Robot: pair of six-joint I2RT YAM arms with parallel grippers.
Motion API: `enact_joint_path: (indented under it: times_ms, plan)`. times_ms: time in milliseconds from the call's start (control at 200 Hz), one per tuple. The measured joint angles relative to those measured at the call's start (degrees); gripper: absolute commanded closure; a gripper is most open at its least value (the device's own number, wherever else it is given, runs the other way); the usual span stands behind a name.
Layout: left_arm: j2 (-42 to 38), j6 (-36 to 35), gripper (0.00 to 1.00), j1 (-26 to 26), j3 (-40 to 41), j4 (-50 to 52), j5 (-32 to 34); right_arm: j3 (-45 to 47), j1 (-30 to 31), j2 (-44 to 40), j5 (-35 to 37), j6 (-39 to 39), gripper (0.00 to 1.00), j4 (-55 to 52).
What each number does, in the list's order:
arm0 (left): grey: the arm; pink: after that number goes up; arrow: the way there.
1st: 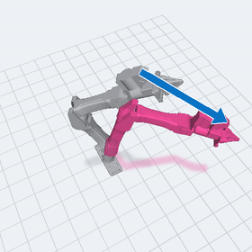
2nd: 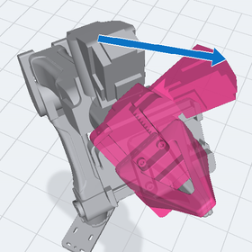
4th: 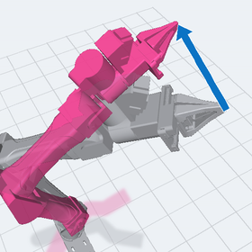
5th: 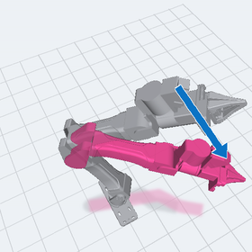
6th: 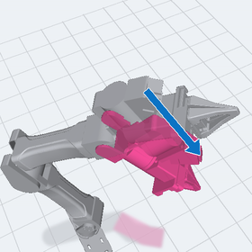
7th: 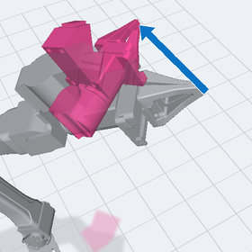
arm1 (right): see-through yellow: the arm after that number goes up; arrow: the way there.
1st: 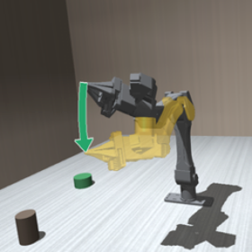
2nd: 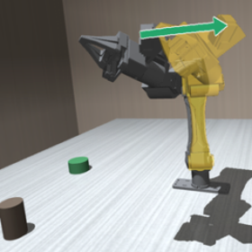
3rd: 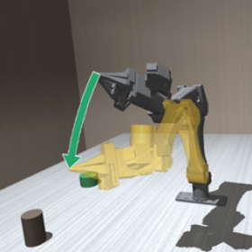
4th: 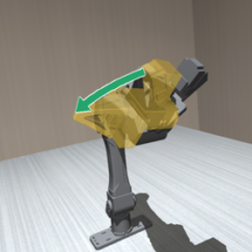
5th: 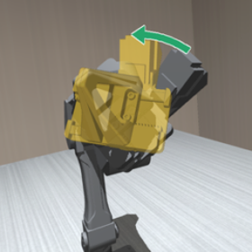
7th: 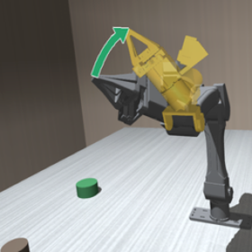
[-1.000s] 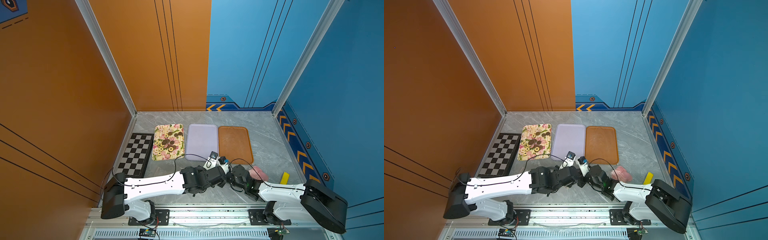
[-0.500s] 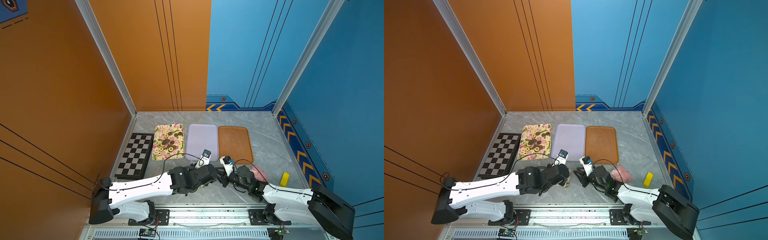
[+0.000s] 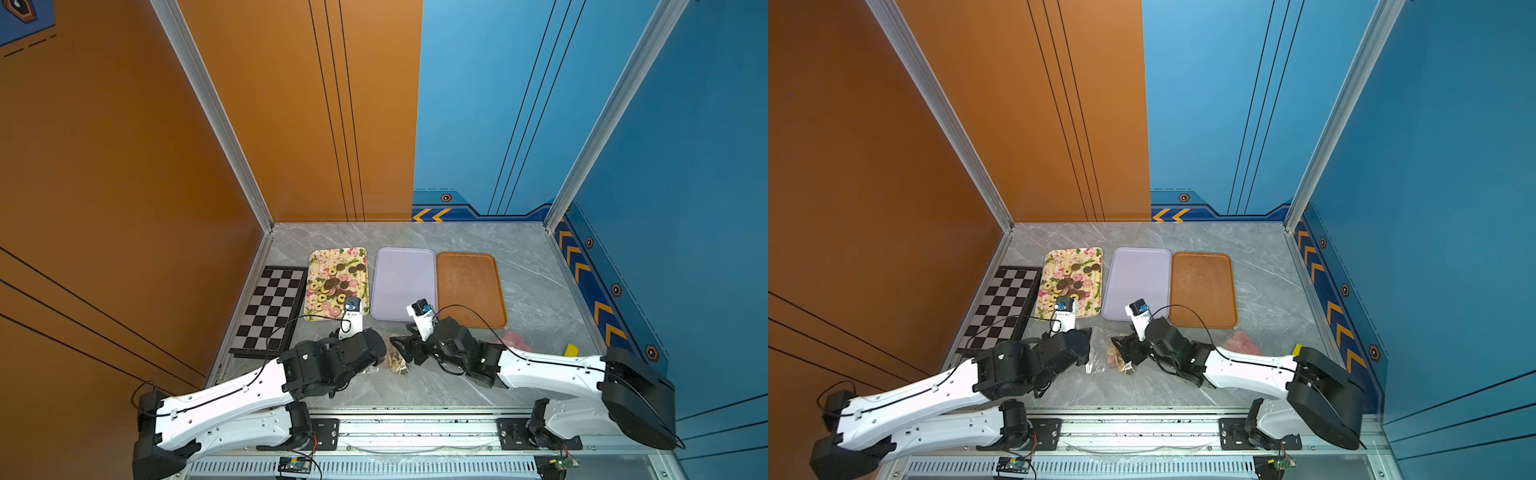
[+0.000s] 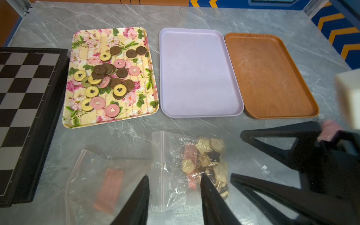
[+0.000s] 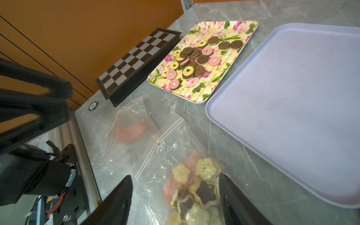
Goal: Pour cookies out of the ziploc bag
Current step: Open the ziploc bag at the center of the board.
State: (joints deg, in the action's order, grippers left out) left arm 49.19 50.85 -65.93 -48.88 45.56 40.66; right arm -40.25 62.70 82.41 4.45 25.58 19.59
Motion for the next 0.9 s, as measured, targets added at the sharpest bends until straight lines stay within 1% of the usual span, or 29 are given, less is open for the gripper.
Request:
enact_joint_path:
  times_ms: [95, 140, 235, 360, 521, 641, 671, 751, 901]
  plan:
    - [-6.73, 1.14, 0.53, 0.33, 0.07, 0.98, 2.6, -8.52, 3.67, 10.19, 4.92, 1.84, 0.27, -2.45]
    - [-9.25, 1.46, 0.5, 0.59, 0.04, 1.22, 3.89, -12.13, 4.87, 14.78, 6.8, 2.69, 0.27, -3.23]
    - [-13.14, 1.68, 0.36, 1.51, -0.9, 2.27, 6.1, -18.18, 6.82, 22.21, 10.08, 4.11, 0.26, -6.19]
    - [-14.05, 0.2, 0.26, 3.15, -3.43, 3.23, 7.28, -26.62, 8.44, 28.74, 15.65, 5.38, 0.24, -13.42]
    - [-14.86, -1.2, 0.25, 4.35, -4.35, 4.02, 7.26, -35.71, 9.79, 32.22, 23.56, 6.73, 0.24, -21.68]
    - [-16.68, -1.95, 0.25, 4.87, -4.24, 4.35, 7.13, -41.31, 10.29, 34.29, 27.61, 7.54, 0.36, -27.34]
    - [-17.18, -1.97, 0.25, 4.92, -4.13, 4.46, 7.1, -42.58, 10.43, 35.08, 28.46, 7.67, 0.38, -28.57]
    - [-18.21, -1.99, 0.25, 5.11, -3.85, 4.74, 6.95, -44.52, 10.62, 36.85, 29.9, 8.04, 0.37, -31.04]
    - [-18.78, -2.47, 0.25, 5.16, -3.65, 5.11, 6.67, -45.0, 10.82, 39.26, 30.64, 8.98, 0.37, -35.34]
